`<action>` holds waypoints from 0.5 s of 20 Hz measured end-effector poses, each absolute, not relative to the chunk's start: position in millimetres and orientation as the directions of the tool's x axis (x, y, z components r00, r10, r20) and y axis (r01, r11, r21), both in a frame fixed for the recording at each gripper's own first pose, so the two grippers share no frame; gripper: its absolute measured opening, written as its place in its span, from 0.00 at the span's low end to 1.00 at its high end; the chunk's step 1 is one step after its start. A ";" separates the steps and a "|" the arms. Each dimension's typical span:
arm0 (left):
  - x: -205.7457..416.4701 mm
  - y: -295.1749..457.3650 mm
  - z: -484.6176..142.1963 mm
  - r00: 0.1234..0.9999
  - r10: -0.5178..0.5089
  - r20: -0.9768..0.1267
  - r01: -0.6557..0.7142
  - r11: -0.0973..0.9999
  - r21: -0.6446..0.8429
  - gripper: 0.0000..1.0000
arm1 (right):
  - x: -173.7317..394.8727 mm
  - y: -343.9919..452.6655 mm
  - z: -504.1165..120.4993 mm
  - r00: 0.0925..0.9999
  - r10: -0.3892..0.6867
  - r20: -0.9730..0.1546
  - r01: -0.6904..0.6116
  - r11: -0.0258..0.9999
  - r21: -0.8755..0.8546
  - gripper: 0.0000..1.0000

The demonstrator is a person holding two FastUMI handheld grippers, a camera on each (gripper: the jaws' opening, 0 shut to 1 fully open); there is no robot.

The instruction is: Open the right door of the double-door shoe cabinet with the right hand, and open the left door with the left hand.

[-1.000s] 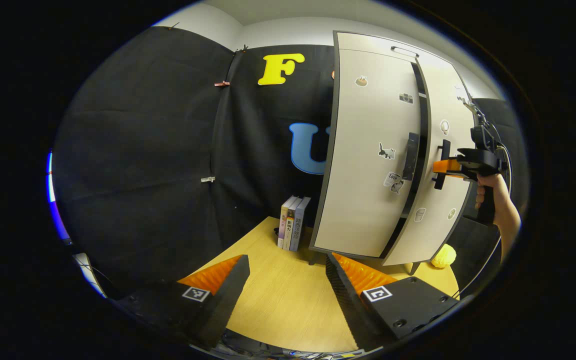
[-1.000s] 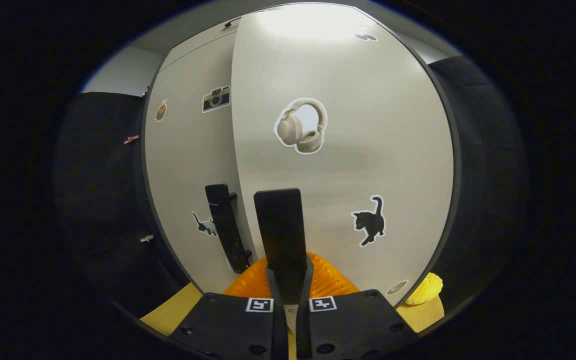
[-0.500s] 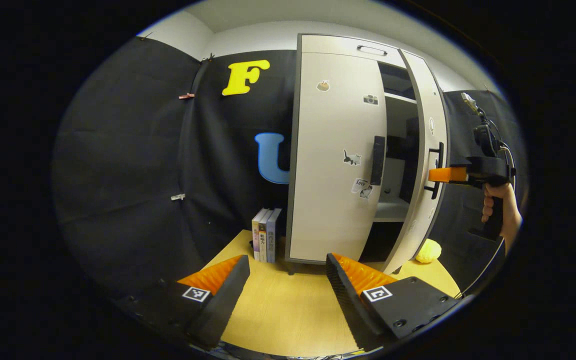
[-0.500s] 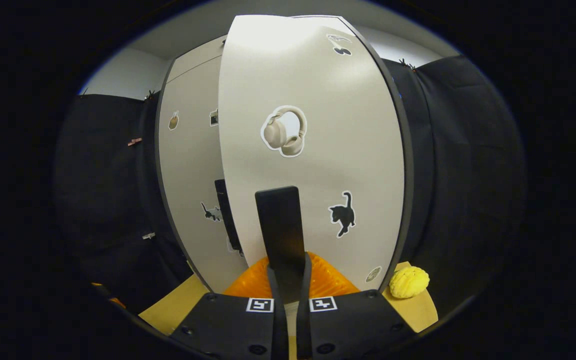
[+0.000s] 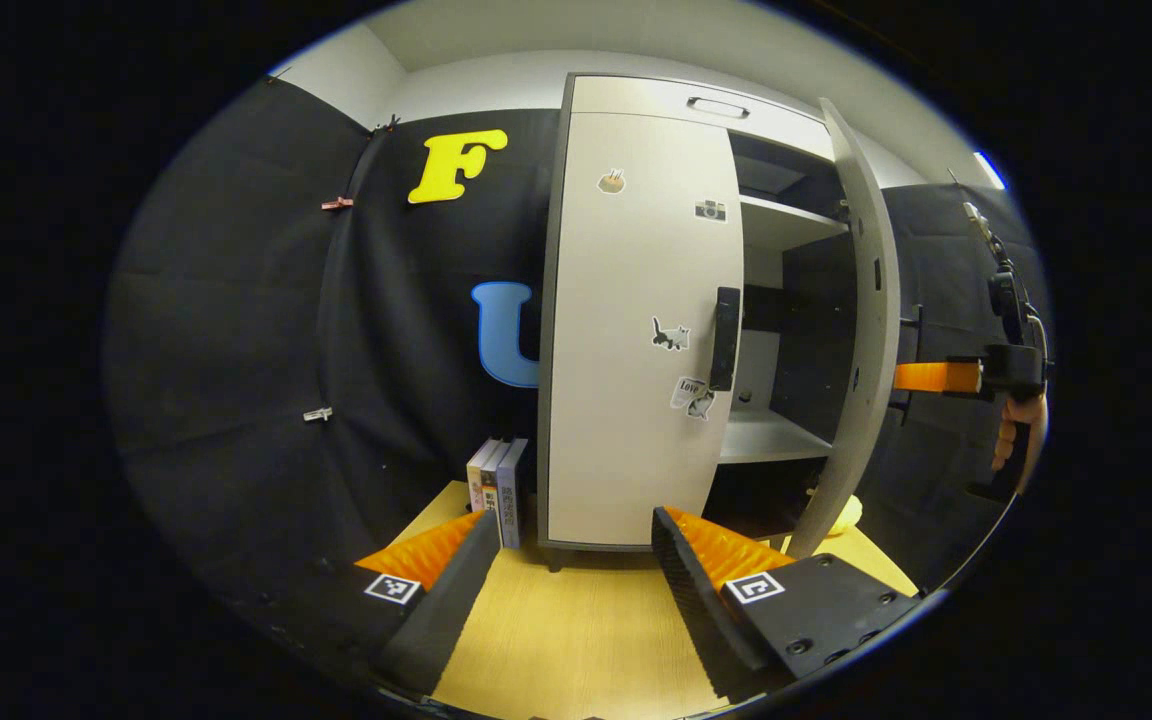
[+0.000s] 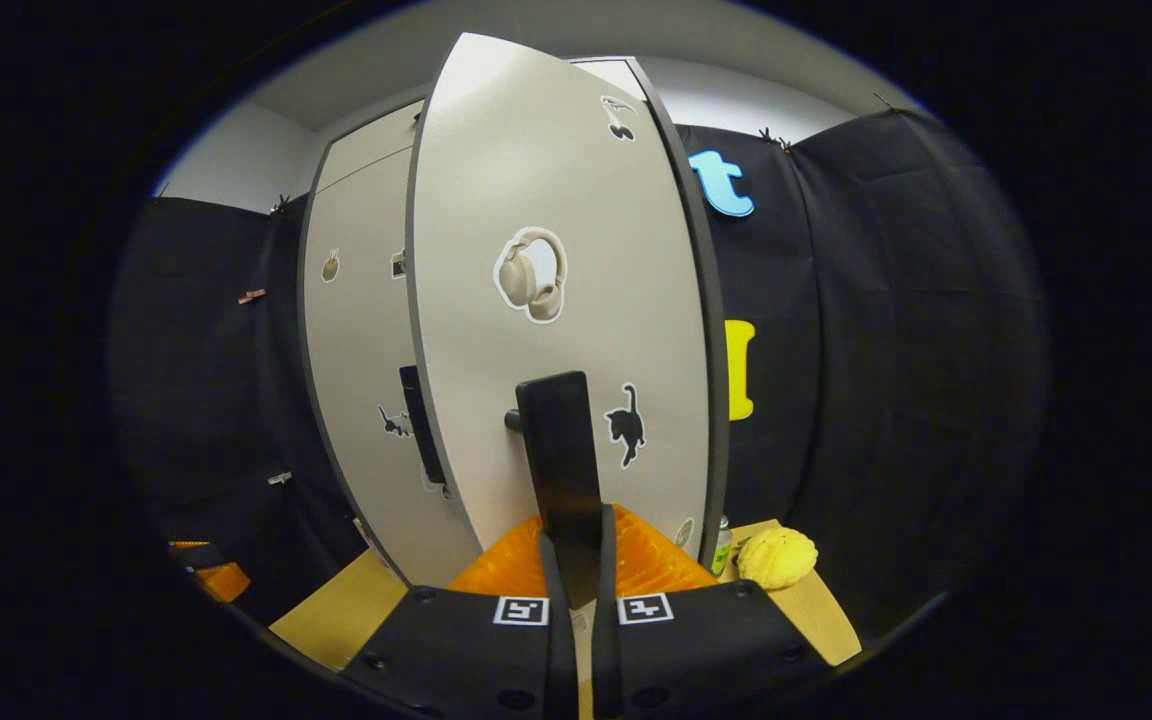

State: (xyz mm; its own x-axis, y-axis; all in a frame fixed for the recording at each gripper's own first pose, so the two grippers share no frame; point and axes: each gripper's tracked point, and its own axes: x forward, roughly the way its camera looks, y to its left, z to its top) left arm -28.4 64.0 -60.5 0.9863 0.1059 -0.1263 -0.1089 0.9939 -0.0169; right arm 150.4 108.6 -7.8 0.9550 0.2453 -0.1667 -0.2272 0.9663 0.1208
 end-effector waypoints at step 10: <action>-9.5 41.1 -60.4 0.992 0.056 -0.113 -0.063 0.996 -0.058 0.95 | 155.8 55.5 -4.6 0.987 0.056 -0.148 -0.040 0.993 0.108 0.08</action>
